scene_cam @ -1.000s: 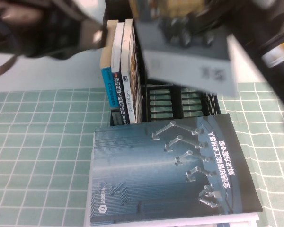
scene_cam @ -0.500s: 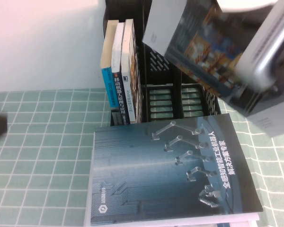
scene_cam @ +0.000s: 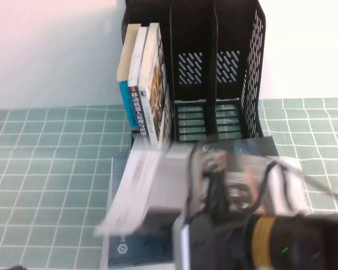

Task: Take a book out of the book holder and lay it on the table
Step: Place the picked book on the book

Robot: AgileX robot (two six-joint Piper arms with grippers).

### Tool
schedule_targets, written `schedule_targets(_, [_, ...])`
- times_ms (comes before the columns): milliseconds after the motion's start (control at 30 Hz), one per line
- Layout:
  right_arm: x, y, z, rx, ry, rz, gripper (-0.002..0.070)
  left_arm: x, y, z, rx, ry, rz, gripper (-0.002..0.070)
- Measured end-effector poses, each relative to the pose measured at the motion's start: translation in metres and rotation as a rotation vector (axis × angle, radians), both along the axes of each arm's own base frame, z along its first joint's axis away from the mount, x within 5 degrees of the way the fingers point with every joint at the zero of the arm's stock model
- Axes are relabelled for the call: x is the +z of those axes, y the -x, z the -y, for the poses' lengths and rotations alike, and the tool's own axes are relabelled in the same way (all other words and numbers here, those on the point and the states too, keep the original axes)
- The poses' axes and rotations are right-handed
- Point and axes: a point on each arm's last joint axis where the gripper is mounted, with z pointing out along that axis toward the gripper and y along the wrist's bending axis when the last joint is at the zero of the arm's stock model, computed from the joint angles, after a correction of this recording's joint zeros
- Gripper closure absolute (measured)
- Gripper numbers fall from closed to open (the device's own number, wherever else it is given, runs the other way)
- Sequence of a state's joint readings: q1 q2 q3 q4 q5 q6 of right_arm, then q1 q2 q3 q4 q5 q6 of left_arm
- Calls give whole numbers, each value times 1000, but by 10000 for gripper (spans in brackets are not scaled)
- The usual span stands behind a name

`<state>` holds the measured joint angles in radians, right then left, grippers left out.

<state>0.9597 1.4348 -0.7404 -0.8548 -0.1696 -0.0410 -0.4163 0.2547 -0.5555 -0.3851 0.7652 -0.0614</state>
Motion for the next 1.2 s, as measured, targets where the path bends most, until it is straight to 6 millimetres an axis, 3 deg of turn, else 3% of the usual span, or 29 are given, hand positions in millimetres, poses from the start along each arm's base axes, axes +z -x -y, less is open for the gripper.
schedule_targets(133, [-26,10,-20,108,13,-51,661,-3,2,2,-18,43,-22,678])
schedule_targets(333, [-44,16,-31,159,31,-88,661,-3,3,4,-29,67,-35,678])
schedule_targets(967, [-41,12,-27,70,70,-94,661,-4,6,6,-51,77,-71,678])
schedule_targets(1200, [-39,-2,-14,-45,86,-128,654,-2,4,5,-21,129,-84,665])
